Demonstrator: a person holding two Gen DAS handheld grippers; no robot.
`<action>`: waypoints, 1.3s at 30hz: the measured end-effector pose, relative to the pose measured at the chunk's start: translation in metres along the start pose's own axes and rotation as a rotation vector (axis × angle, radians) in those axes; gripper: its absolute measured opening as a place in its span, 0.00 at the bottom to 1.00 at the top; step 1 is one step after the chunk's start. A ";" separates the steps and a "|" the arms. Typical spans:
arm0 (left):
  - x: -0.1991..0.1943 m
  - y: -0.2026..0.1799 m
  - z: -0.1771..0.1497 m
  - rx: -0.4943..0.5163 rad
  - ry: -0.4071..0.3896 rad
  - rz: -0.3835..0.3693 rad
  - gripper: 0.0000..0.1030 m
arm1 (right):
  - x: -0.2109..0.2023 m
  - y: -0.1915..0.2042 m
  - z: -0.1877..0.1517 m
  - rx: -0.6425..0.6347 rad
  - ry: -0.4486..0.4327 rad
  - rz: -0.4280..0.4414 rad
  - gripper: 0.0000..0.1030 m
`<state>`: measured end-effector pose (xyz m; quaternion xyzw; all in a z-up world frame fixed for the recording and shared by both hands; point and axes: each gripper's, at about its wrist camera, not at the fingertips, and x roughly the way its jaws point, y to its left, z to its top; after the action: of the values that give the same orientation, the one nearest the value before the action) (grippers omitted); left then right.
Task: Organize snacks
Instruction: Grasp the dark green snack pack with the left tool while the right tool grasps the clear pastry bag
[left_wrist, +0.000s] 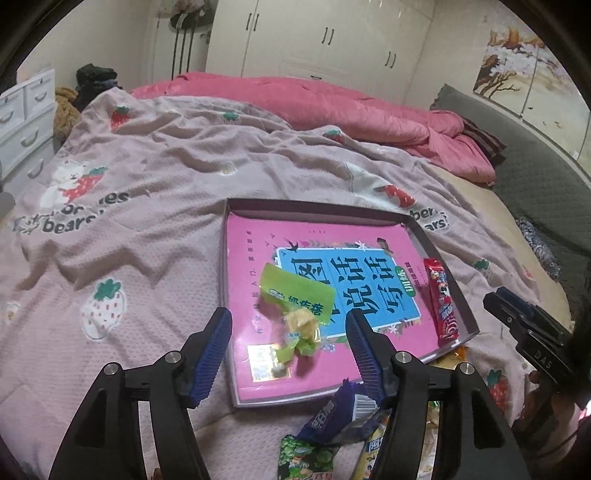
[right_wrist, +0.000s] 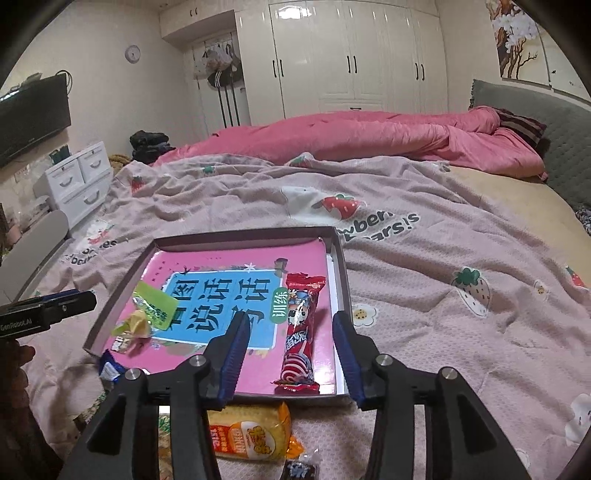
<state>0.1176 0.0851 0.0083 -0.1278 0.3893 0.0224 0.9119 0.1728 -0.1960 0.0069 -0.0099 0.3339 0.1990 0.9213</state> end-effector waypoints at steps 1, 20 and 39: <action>-0.002 0.000 0.000 0.001 -0.002 0.000 0.65 | -0.003 0.001 0.000 0.000 -0.003 0.003 0.45; -0.028 -0.001 -0.027 0.065 0.042 0.016 0.65 | -0.035 0.038 -0.012 0.006 0.016 0.128 0.55; -0.015 -0.004 -0.060 0.120 0.200 0.006 0.65 | -0.002 0.071 -0.042 0.020 0.217 0.173 0.59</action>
<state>0.0654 0.0665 -0.0203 -0.0734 0.4793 -0.0114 0.8745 0.1187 -0.1374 -0.0163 0.0067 0.4331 0.2720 0.8593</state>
